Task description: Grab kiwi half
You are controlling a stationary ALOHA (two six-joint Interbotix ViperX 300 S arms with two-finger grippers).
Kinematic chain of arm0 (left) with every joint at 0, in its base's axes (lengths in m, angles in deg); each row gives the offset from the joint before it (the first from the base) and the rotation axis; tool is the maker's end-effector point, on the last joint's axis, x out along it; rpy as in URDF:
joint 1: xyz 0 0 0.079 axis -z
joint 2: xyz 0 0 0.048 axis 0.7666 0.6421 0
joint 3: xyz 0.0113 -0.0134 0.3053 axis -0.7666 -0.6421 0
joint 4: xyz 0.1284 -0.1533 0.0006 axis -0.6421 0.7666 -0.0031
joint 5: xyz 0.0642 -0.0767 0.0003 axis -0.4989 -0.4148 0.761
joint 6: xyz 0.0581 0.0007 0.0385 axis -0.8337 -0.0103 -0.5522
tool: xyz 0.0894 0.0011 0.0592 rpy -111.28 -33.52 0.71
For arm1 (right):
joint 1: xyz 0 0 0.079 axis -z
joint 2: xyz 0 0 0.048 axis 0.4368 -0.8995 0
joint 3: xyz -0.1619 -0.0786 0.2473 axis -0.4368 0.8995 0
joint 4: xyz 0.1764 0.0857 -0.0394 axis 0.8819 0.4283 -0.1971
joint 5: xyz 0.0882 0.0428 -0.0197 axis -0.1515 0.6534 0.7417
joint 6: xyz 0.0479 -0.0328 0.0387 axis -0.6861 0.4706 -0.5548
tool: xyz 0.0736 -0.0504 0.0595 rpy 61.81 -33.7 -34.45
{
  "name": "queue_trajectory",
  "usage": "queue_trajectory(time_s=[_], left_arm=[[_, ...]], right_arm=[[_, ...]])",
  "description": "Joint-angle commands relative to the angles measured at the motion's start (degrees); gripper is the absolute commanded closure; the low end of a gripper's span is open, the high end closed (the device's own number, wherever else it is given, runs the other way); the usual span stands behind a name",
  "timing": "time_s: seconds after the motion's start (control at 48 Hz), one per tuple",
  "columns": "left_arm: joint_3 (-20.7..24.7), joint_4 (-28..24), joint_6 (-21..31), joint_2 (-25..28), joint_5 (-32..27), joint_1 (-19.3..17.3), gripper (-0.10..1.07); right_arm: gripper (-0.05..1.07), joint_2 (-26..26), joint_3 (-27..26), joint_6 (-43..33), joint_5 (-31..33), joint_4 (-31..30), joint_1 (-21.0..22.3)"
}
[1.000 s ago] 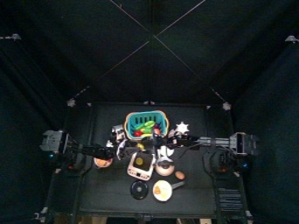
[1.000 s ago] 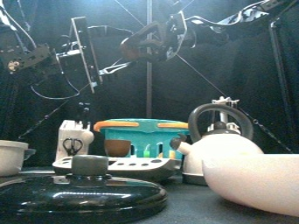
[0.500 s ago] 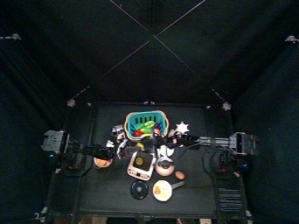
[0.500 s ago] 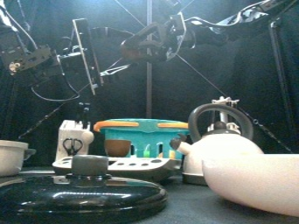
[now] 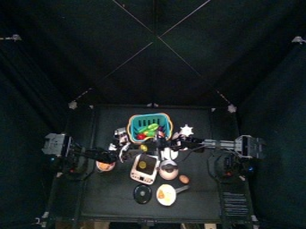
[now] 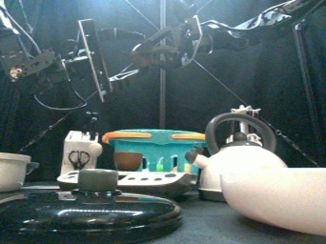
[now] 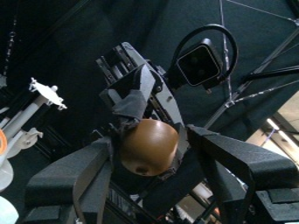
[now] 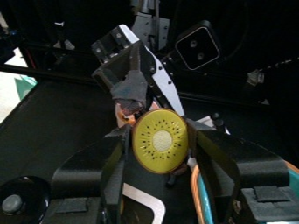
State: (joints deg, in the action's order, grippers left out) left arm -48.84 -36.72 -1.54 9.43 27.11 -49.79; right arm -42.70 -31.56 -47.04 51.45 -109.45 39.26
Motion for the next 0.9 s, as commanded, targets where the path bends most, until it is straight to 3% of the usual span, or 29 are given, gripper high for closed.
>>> queue_trajectory(time_s=[0.0, 0.396, 0.667, 0.875], left_arm=[[0.53, -0.09, -0.18, -0.35, 0.53, -0.09, 0.03], [0.26, -0.18, -0.26, -0.26, 0.44, -0.26, 0.28], [-0.79, -0.18, -0.26, -0.79, 0.09, -0.26, 0.29], [-1.32, -0.26, -0.26, -0.79, -0.44, -0.26, 0.29]], right_arm=[[0.26, 2.11, -0.88, -0.09, -0.44, -0.18, 0.44], [0.26, 2.37, -0.70, -0.26, -0.35, -0.18, 0.62], [0.21, 1.85, 3.08, -0.97, 0.00, 1.05, 0.26], [0.05, 3.25, 5.27, -0.35, 0.00, 4.13, 0.18]])
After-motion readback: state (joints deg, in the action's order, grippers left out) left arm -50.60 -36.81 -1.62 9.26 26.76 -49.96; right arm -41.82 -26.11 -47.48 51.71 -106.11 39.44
